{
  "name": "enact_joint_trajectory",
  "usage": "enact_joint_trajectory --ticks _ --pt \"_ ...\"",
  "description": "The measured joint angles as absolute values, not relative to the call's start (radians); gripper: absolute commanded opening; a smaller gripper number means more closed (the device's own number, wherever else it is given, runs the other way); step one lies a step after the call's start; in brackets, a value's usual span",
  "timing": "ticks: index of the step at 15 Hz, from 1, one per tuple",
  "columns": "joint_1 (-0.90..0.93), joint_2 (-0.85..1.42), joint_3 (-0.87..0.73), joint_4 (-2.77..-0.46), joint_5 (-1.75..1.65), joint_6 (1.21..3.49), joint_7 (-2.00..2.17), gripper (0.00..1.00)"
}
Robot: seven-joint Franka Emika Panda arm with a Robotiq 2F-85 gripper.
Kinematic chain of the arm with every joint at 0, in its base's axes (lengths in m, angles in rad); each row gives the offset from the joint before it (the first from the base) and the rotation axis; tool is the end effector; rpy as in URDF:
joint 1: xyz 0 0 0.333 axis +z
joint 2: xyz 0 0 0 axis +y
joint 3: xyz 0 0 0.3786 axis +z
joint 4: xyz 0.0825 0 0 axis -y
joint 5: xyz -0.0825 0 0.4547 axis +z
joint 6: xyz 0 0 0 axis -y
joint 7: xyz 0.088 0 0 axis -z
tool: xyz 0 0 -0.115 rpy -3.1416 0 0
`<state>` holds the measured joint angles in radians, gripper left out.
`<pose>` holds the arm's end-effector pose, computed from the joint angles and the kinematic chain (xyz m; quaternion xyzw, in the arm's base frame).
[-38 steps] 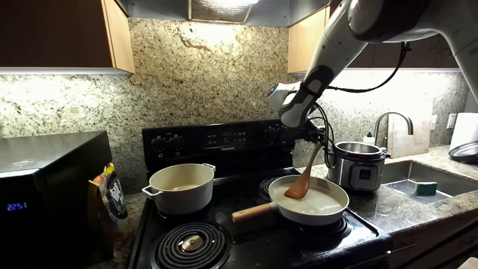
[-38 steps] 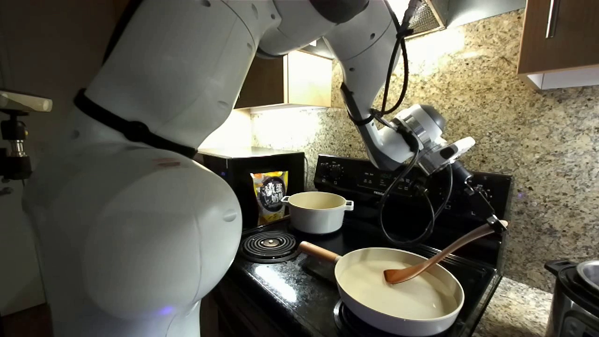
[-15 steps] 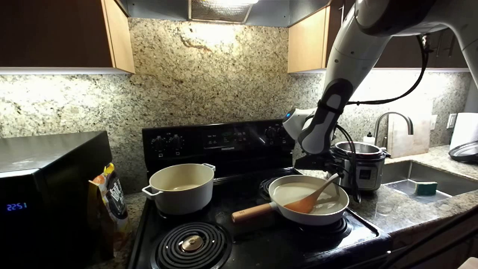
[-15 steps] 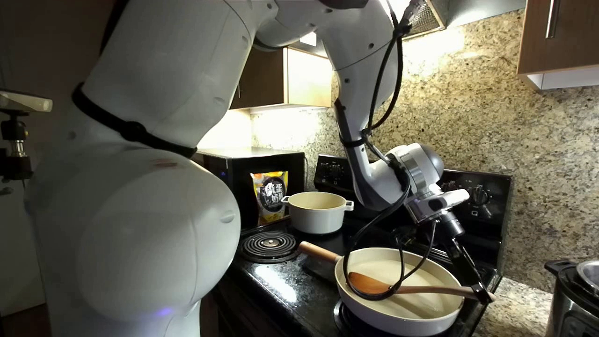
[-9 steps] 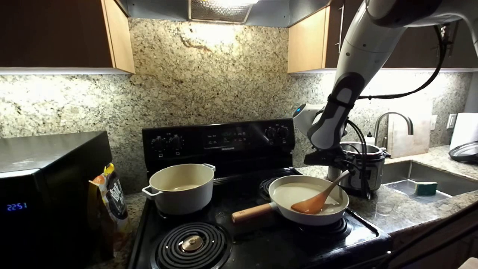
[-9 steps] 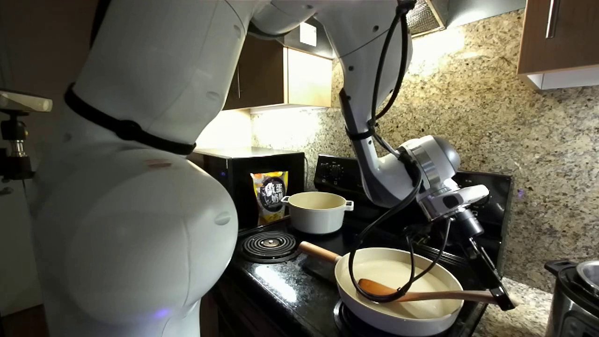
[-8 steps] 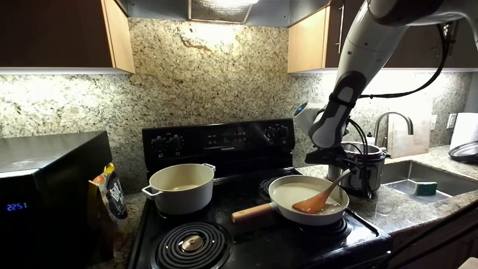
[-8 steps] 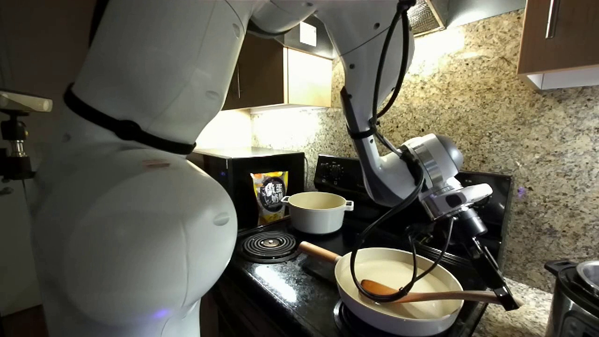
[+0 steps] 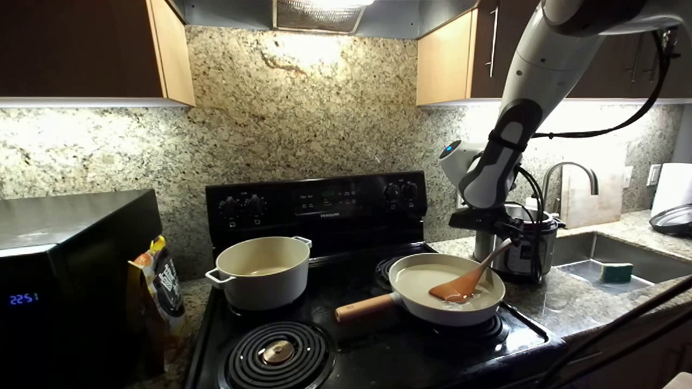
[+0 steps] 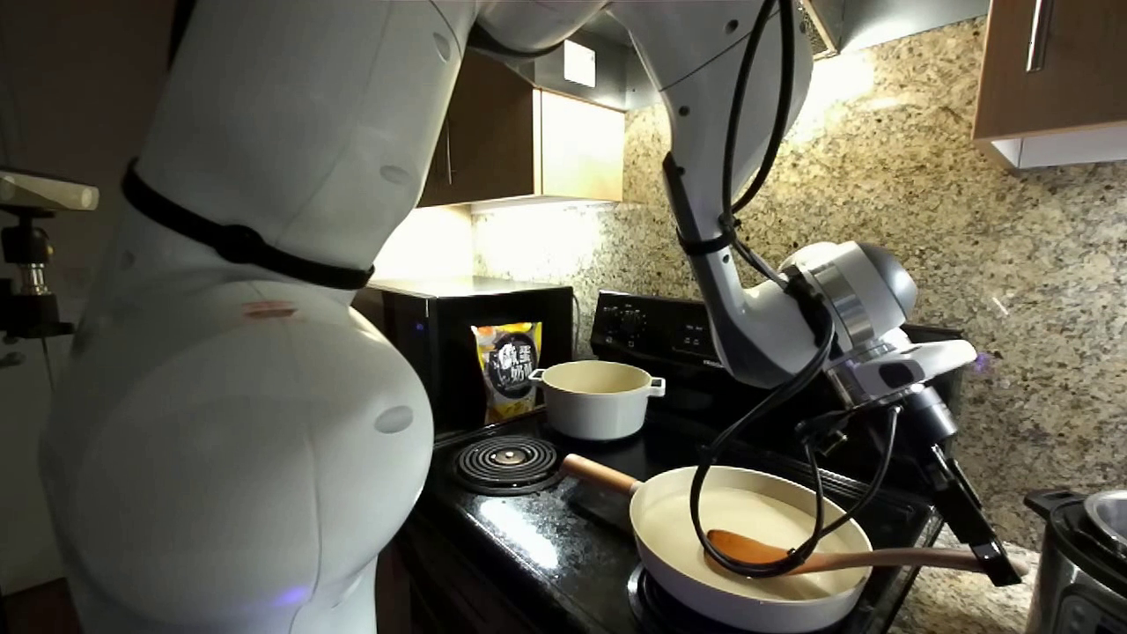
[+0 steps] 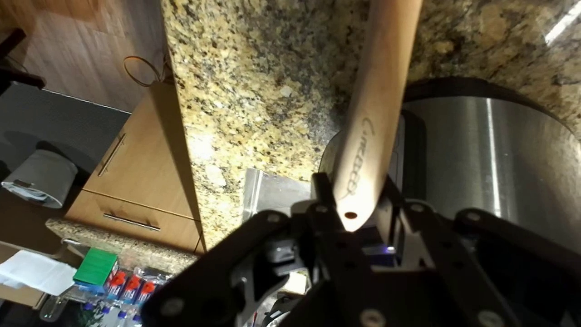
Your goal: Stir the water in the pan with the spatula
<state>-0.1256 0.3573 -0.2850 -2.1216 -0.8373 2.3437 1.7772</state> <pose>0.5751 -0.2656 0.2400 0.6823 -0.6547 0.1485 0.2896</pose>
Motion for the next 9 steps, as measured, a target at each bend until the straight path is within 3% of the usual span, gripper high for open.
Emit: enact_joint_trajectory --ticks 9 --pt "-0.131 0.379 -0.284 -2.019 -0.816 2.346 1.689 0.08"
